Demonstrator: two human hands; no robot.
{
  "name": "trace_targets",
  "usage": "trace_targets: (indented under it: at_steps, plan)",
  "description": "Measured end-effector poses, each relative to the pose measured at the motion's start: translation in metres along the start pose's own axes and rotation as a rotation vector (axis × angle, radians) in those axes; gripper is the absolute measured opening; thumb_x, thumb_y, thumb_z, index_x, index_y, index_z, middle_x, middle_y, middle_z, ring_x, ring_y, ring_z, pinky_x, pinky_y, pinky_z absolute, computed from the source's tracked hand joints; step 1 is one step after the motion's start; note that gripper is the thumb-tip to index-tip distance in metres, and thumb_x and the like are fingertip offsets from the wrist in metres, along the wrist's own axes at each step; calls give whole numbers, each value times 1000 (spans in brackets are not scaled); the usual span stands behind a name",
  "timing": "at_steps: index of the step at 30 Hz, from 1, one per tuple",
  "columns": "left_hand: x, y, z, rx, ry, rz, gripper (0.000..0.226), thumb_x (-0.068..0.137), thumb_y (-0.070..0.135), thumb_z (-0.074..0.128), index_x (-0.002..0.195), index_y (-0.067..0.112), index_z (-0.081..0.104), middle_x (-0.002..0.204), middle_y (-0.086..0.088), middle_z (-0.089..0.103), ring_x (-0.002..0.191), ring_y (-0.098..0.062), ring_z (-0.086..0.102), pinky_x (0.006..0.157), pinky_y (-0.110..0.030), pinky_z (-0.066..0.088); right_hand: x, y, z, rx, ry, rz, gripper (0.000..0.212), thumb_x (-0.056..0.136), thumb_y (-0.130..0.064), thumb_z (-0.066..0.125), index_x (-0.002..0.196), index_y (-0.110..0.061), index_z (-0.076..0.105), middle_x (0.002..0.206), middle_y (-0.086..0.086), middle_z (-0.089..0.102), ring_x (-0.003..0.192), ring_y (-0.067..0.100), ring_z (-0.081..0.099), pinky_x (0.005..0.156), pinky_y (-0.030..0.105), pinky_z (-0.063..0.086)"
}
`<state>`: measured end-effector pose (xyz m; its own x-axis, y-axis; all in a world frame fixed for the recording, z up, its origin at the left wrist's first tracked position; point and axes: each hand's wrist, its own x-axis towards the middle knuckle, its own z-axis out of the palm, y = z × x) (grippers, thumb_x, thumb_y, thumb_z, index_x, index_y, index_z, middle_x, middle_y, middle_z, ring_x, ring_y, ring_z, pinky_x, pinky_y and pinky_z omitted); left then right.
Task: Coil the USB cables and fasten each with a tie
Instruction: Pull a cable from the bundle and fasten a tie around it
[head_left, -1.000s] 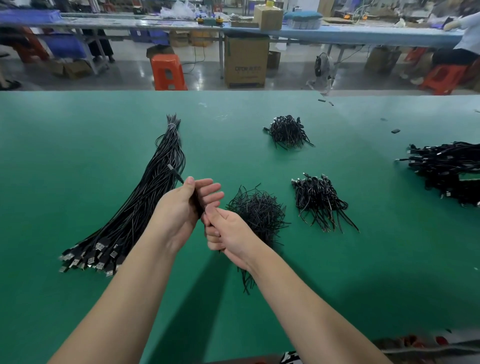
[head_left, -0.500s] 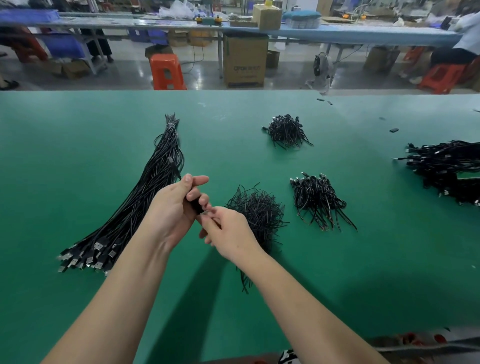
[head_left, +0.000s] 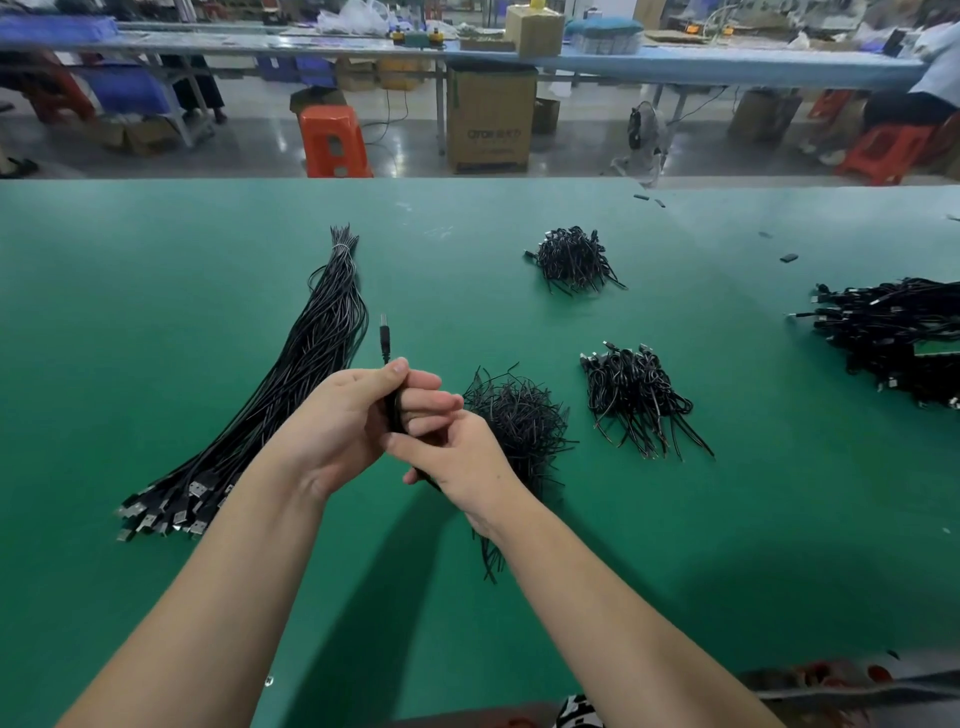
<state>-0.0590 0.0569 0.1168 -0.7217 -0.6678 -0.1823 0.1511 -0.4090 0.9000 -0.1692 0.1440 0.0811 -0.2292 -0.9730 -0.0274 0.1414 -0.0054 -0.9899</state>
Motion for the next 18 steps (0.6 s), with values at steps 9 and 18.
trace_targets:
  at_steps: [9, 18]
  plan:
    - [-4, 2, 5, 82, 1, -79, 31, 87, 28, 59, 81, 3, 78, 97, -30, 72, 74, -29, 73, 62, -36, 60, 1, 3, -5, -37, 8, 56, 17, 80, -3, 77, 89, -14, 68, 62, -8, 43, 68, 10, 51, 61, 27, 57]
    - [-5, -6, 12, 883, 315, 67, 44, 105, 30, 46, 74, 17, 74, 64, -9, 66, 60, -13, 57, 60, -24, 47, 4, 4, -24, -701, 161, -200, 13, 81, -23, 74, 88, -25, 63, 73, -13, 58, 67, 4, 51, 63, 18, 41]
